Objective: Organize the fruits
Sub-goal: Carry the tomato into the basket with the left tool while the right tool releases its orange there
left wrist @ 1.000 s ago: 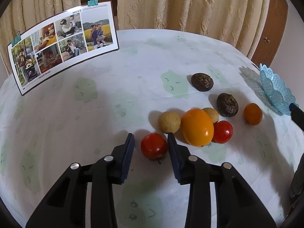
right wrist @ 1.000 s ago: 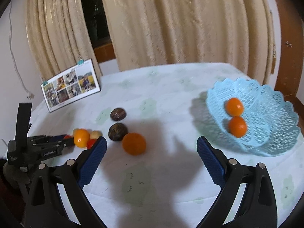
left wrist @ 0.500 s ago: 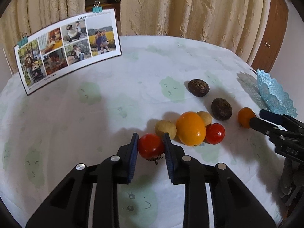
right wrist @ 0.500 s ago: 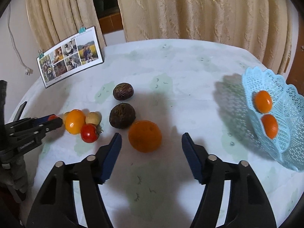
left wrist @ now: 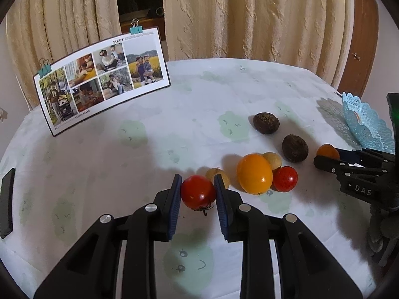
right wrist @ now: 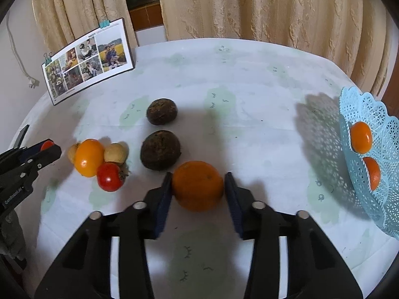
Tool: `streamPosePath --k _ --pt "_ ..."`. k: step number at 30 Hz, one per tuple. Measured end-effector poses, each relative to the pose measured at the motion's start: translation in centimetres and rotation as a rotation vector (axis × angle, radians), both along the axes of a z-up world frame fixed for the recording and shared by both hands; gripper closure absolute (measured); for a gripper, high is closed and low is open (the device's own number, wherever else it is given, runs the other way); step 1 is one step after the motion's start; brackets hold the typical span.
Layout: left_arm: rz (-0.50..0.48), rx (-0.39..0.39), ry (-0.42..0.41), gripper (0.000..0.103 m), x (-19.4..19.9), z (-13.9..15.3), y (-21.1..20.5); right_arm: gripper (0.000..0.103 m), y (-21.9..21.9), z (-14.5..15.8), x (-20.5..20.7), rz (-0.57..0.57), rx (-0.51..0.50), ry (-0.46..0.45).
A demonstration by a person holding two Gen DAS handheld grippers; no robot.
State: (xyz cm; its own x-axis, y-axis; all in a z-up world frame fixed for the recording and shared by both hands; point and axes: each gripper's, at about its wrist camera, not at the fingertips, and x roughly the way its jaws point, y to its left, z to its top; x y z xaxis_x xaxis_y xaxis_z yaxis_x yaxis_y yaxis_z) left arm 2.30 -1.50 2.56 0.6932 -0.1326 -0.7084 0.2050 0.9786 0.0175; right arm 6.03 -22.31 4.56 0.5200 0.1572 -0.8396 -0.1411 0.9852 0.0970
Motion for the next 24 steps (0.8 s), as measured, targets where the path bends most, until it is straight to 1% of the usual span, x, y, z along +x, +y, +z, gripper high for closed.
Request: streamPosePath --k 3,9,16,24 --pt "0.005 0.007 -0.015 0.076 -0.2 0.2 0.0 0.062 0.0 0.1 -0.3 -0.014 -0.011 -0.007" --pt "0.012 0.016 -0.033 0.076 -0.5 0.5 0.0 0.062 -1.4 1.2 -1.2 -0.064 0.014 -0.042" --pt "0.010 0.024 -0.045 0.076 -0.8 0.8 -0.4 0.062 -3.8 3.7 -2.3 -0.131 0.031 -0.110" --pt "0.007 0.035 -0.055 0.076 -1.2 1.2 -1.2 0.062 -7.8 6.5 -3.4 -0.234 0.027 -0.201"
